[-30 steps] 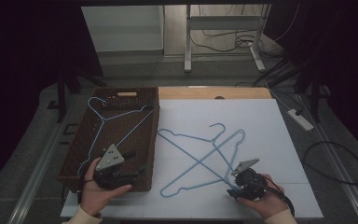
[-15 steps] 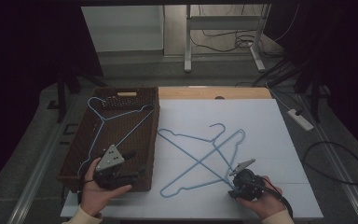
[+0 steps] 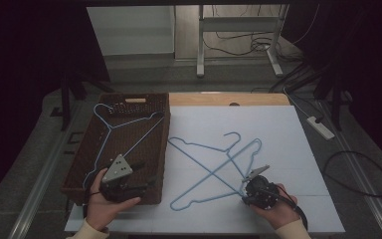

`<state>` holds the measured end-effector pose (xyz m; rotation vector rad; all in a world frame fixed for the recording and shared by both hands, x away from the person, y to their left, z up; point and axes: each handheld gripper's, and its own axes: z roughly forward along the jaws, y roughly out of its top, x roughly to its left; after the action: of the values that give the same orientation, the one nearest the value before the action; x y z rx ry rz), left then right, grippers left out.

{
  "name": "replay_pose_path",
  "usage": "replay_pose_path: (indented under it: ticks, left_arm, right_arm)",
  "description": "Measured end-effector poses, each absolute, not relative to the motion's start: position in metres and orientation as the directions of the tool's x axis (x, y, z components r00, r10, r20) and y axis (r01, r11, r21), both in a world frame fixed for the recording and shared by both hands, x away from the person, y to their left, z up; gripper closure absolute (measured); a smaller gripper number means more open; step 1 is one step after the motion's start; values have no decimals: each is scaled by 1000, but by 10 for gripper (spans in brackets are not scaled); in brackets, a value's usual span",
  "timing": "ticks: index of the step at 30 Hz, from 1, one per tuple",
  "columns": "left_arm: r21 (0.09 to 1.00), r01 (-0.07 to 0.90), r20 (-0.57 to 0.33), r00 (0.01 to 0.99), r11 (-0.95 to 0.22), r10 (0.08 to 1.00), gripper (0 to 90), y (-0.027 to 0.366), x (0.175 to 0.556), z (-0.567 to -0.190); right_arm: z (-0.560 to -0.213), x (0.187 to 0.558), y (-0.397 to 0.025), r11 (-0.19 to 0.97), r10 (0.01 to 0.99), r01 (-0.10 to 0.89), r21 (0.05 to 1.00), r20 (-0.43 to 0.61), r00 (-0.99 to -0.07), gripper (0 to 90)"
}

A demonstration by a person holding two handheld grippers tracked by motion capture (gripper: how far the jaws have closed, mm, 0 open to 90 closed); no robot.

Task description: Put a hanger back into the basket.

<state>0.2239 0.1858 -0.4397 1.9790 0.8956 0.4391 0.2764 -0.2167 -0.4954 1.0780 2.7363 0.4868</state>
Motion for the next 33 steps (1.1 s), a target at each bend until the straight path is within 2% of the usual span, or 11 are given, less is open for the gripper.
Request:
replay_pose_path:
  ticks: [2, 4, 10, 16, 23, 33]
  left_arm:
    - [841, 421, -40, 676, -340, 736, 365, 186, 224, -440]
    - [840, 422, -41, 676, -342, 736, 365, 186, 224, -440]
    - [841, 418, -38, 679, -343, 733, 365, 185, 224, -440]
    - [841, 412, -32, 684, -350, 729, 365, 182, 223, -439]
    - [844, 402, -24, 688, -354, 725, 366, 180, 221, -437]
    - [842, 389, -17, 712, -374, 702, 366, 169, 216, -435]
  right_arm:
    - [-496, 280, -215, 687, 686, 640, 343, -18, -727, 798]
    - [-496, 281, -215, 683, 691, 648, 337, -12, -722, 825]
    - [-495, 286, -214, 668, 709, 676, 310, 11, -705, 857]
    - [-494, 287, -211, 649, 733, 704, 287, 11, -680, 859]
    - [-486, 287, -211, 637, 744, 703, 317, -11, -669, 860]
    - [-480, 288, -215, 626, 745, 704, 336, 11, -667, 860]
